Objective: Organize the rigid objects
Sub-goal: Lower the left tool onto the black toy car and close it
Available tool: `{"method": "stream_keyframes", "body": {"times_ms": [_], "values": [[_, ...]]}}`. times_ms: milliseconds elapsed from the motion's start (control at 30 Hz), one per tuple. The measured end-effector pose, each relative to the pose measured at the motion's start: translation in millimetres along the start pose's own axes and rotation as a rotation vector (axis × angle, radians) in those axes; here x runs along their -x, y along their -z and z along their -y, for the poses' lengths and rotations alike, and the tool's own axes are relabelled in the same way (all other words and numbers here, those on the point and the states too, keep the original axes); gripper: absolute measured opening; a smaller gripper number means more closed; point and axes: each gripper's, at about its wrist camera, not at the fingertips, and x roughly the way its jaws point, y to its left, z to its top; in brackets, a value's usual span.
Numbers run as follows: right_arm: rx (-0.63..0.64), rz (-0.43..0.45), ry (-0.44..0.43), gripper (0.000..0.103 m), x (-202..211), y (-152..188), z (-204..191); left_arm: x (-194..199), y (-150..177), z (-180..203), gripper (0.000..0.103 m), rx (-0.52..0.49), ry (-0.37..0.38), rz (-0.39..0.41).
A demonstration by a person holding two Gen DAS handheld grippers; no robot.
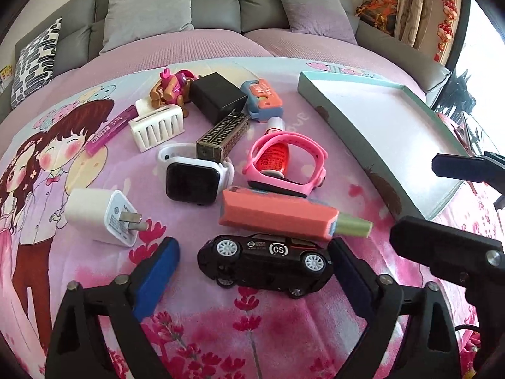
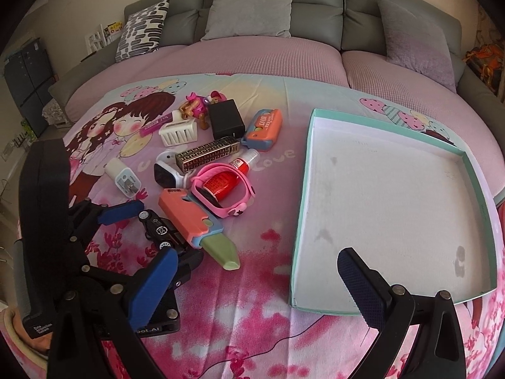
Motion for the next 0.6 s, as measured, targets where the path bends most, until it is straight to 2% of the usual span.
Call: {"method": "stream_keyframes", "body": {"times_ms": [167,300,400,600], "values": [[-0.011,-0.015,-0.026,0.102,-7,-6,-1,3,3,4,0.078,-0.007,0.032,0.010],[-0.007,-0.019,-0.039,0.102,-12,-11,-6,7,7,6,0.077,-0.023,0.039,0.013],[-0.014,-0.023,-0.052,0.102,-16,-14,-10,11,10,2,0.077,-0.026,-0.001,-0.002],[-0.001,-0.047,-0.066,0.102,-30,-17,-23,23,21,-24,0.077,0.005,-0.143,-0.024]]}}
